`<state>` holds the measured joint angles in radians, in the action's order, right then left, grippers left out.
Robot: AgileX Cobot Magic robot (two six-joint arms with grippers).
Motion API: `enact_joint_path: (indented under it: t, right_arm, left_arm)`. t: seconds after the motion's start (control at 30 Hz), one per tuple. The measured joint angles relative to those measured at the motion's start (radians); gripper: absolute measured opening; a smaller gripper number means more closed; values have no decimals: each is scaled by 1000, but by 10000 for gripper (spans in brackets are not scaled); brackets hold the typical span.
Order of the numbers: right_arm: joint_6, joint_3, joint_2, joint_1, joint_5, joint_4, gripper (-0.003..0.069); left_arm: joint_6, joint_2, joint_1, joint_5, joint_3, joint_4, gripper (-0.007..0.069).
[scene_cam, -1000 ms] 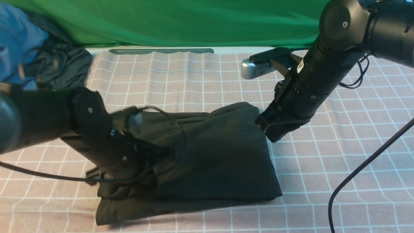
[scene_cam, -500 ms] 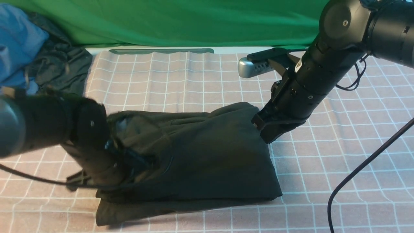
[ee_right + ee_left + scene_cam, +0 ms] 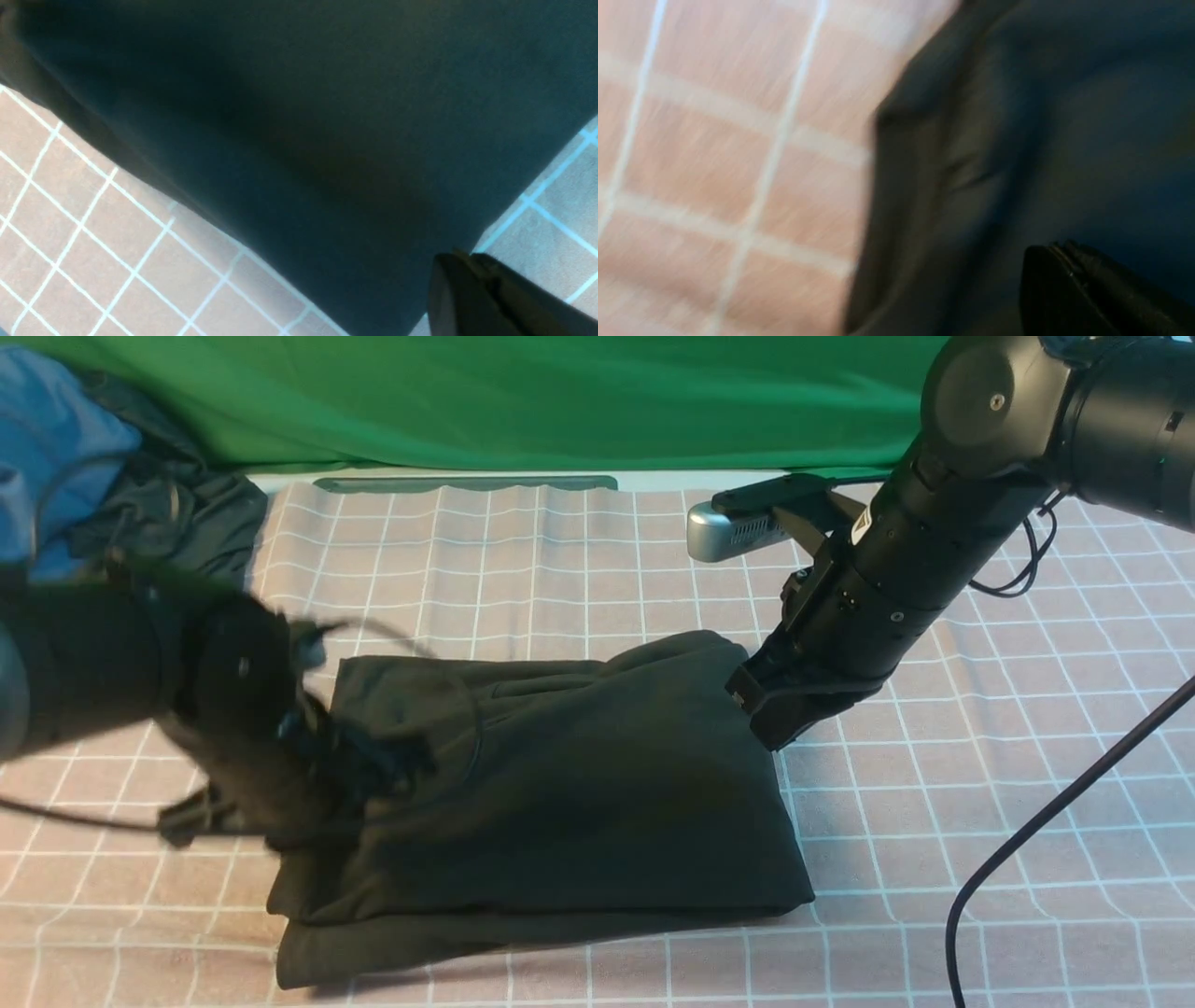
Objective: Fold a long-sleeved shirt over a pink coffee tablecloth.
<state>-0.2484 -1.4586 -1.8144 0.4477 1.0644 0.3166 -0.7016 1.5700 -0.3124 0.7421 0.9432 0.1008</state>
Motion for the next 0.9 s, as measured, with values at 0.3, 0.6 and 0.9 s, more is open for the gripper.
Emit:
enact_joint_path:
  t: [0.3,0.6,0.9]
  right_arm:
    - [-1,0,0,0,-34,2,38]
    - [-16,0,0,1,-53,1,38]
    - [-15,-45,-2,0,-119,0,38]
  left_arm:
    - [28,105,6,5,69,-25,14]
    - [32,151,186,8,30,-20,14]
    - [179,85,262,-32,28,-171,14]
